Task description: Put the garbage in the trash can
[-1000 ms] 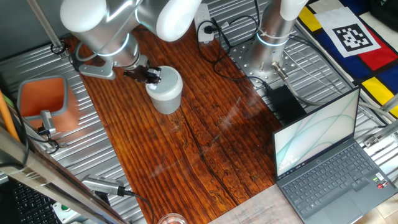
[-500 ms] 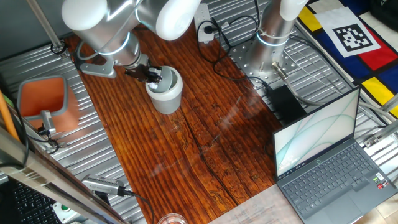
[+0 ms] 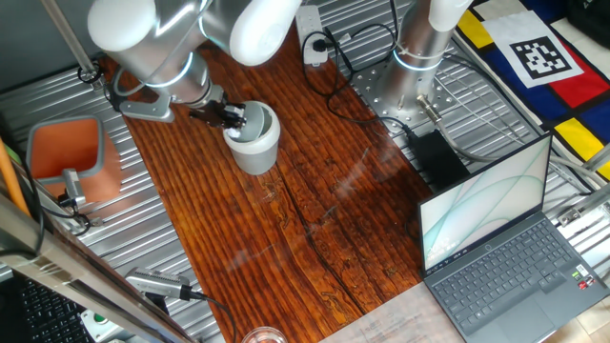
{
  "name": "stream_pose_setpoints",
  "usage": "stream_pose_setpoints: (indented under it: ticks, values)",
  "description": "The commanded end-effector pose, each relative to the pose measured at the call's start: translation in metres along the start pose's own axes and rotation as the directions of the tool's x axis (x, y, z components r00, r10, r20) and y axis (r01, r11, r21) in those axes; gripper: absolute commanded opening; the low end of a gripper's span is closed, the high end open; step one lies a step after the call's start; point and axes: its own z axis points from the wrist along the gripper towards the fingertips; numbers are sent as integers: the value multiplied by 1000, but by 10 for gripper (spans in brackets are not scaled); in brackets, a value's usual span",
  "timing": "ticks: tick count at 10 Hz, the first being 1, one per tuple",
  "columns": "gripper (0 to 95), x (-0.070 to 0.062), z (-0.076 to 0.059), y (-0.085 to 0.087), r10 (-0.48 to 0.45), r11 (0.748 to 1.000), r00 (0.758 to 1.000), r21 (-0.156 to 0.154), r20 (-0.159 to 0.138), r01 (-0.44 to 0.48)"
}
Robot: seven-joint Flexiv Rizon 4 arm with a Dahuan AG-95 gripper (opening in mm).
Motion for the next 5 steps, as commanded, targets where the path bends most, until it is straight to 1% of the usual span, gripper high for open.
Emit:
stream_pose_setpoints:
  ticks: [1,2,4,5]
  values:
    - [0,-1,1,-2,5,999,1000,-37,-8,-5]
    - [0,-2,2,-3,4,999,1000,-51,-14,-5]
    - [0,-3,3,-2,5,998,1000,-64,-23,-7]
    - [0,-3,3,-2,16,997,999,-72,-33,-18]
